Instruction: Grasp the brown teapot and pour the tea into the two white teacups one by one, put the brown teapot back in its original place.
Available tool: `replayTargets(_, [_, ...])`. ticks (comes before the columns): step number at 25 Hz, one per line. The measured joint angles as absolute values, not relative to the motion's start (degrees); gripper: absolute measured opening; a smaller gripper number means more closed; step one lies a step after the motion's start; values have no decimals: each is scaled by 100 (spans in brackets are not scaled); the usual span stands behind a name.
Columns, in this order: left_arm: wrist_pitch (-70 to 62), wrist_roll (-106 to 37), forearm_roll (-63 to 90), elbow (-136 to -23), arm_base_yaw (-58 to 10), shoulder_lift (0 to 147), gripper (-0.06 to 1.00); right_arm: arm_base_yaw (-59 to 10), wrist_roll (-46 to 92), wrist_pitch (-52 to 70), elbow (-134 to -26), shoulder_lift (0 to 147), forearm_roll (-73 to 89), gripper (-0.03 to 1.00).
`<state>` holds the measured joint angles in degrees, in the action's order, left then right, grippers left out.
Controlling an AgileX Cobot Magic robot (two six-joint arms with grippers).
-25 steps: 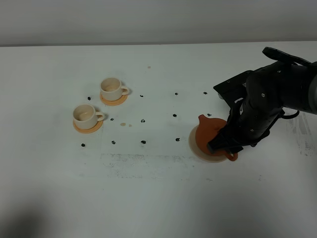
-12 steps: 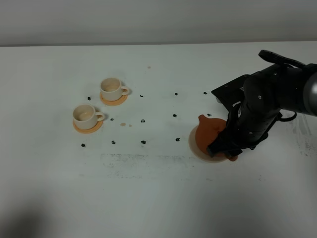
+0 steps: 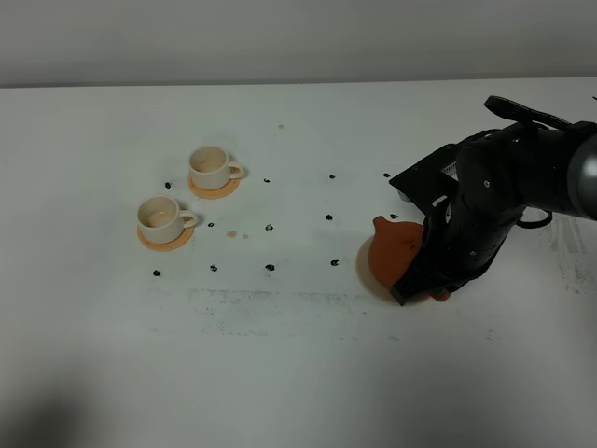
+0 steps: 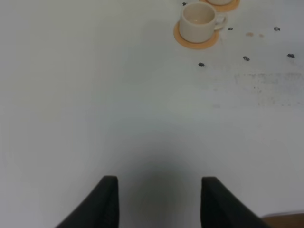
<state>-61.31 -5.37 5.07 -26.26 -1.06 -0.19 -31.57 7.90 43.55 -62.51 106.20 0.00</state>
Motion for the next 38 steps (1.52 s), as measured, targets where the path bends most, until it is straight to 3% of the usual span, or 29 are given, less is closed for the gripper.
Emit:
replayTargets(24, [-6131, -537, 507, -2626, -106, -19, 43, -3157, 850, 3763, -5917, 9908, -41, 11])
replayTargets(31, [-6131, -537, 507, -2626, -106, -19, 43, -3434, 850, 3300, -5930, 9777, -326, 11])
replayTargets(38, [-6131, -537, 507, -2626, -106, -19, 43, -3601, 856, 3374, -6795, 10142, -542, 11])
